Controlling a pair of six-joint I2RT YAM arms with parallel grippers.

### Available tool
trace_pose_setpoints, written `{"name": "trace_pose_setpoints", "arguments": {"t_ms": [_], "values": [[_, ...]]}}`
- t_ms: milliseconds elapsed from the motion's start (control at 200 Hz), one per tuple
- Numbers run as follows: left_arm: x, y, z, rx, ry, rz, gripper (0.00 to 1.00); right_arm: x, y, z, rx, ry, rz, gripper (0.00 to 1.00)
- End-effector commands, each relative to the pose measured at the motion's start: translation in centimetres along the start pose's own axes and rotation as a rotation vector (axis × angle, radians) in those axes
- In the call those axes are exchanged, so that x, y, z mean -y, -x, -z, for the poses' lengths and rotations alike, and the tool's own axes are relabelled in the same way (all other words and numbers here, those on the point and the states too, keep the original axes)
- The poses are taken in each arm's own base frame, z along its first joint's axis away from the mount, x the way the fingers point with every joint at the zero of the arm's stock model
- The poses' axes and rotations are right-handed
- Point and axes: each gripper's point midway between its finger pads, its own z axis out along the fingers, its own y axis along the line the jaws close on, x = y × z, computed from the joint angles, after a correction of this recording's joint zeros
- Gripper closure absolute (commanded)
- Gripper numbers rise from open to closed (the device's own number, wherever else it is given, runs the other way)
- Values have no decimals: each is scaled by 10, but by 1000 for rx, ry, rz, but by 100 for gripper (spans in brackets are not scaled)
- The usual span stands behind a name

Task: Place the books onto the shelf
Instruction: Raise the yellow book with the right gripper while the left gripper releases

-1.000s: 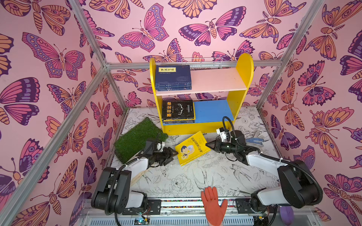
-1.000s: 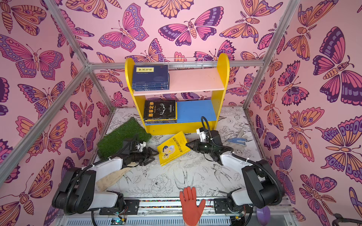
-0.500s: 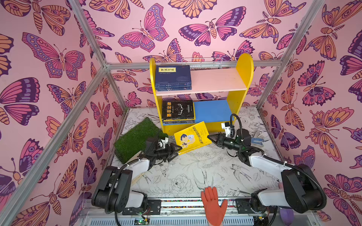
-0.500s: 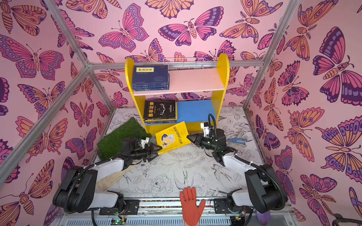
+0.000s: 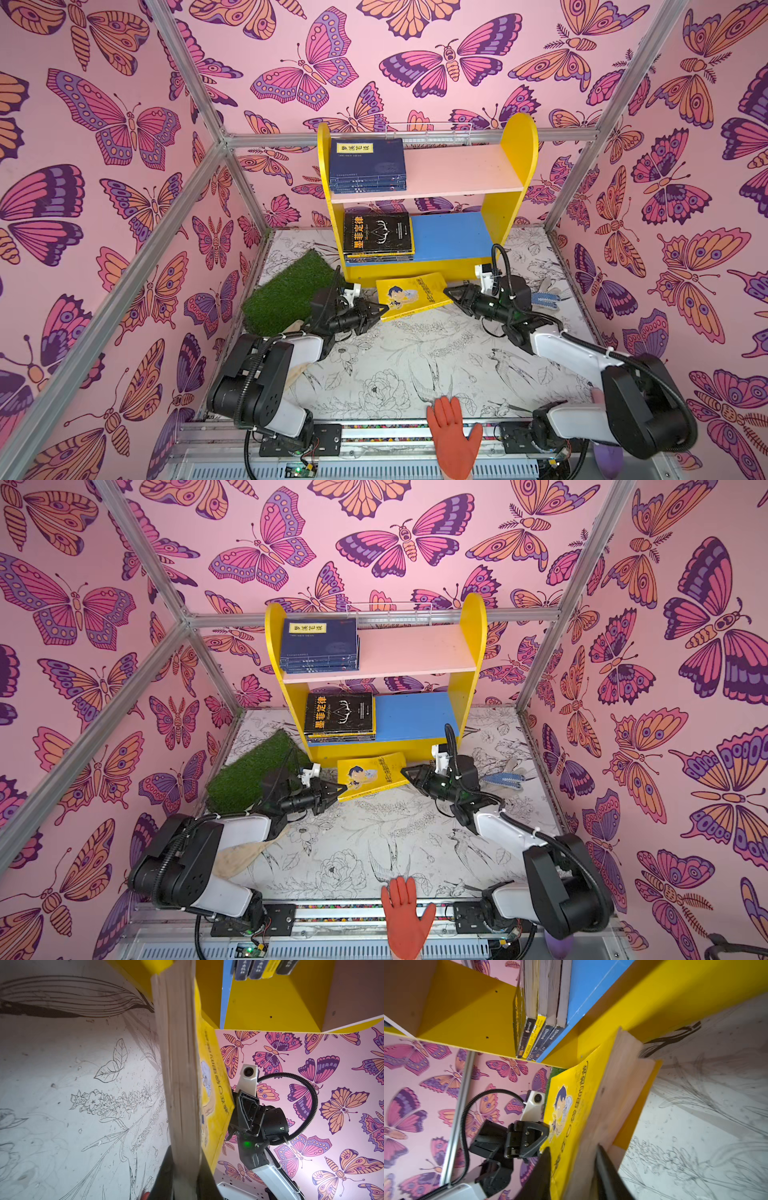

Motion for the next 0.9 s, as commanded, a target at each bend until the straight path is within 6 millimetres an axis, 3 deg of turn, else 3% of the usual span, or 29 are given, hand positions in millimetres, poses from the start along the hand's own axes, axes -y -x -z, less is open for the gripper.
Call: {"name": "trace_pose_setpoints", "arguments": {"t_ms": [0, 90, 255, 456, 766, 896], "values": [[18, -3, 4, 7, -66, -57, 100, 3, 10, 14, 67, -101, 72, 50], [21, -2, 7, 22, -83, -70, 100, 13, 10, 22, 81, -135, 55, 44], [27, 1, 10, 41, -107, -94, 100, 25, -2, 24, -5, -120, -17, 41], [36, 3, 14, 71, -138, -144, 100, 14, -28, 9, -192, 26, -74, 40], [45, -3, 20, 76, -151, -222, 100, 4, -22, -3, -185, 141, -152, 41], [45, -11, 23, 60, -137, -274, 100, -2, -17, -5, -178, 169, -154, 45]]}}
